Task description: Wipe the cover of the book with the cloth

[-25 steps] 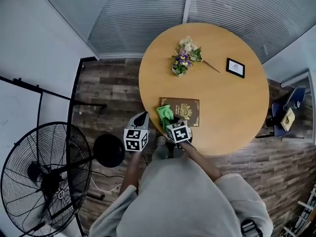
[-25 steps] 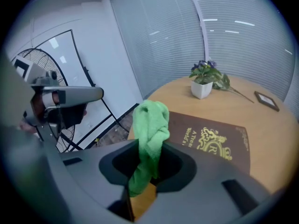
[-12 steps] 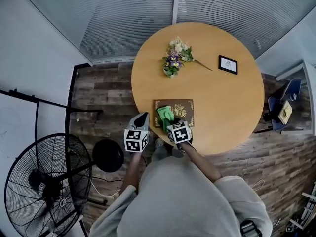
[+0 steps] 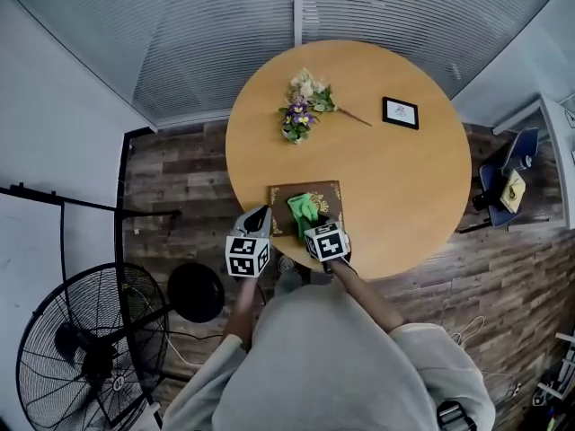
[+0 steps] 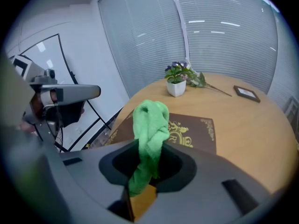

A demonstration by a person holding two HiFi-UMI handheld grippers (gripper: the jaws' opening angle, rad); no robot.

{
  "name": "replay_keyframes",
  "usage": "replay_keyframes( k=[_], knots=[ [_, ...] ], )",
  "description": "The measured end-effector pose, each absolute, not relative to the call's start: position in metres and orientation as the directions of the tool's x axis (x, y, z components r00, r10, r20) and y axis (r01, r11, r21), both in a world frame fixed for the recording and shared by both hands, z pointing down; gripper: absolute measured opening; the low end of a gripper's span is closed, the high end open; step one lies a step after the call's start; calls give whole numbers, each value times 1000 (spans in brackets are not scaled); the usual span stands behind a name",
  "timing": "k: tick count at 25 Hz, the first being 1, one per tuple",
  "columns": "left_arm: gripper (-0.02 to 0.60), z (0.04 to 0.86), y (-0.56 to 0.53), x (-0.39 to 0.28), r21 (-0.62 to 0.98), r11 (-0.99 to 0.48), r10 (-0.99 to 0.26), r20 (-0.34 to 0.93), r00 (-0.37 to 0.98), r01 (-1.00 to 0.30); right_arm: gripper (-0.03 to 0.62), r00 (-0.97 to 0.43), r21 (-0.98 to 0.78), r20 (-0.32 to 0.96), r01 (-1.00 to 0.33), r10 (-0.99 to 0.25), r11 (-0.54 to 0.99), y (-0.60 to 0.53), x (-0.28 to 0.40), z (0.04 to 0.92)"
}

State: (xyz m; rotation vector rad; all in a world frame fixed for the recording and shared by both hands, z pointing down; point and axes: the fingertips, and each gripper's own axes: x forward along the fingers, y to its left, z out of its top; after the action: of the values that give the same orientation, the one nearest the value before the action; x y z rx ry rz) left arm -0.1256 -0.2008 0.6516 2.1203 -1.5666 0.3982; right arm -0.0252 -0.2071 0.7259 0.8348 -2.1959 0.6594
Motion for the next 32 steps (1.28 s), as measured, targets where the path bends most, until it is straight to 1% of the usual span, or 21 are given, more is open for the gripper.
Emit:
replay_keyframes(
  k=[22, 32],
  knots=[
    [9, 648, -228, -76, 210, -365, -772, 477, 421, -907, 103, -479, -175, 755, -805, -447, 567, -223, 36, 724],
    [9, 645, -236, -63, 205, -399, -759, 473, 447, -894, 104, -443, -158, 754, -839, -485, 520, -231, 66, 727]
  ],
)
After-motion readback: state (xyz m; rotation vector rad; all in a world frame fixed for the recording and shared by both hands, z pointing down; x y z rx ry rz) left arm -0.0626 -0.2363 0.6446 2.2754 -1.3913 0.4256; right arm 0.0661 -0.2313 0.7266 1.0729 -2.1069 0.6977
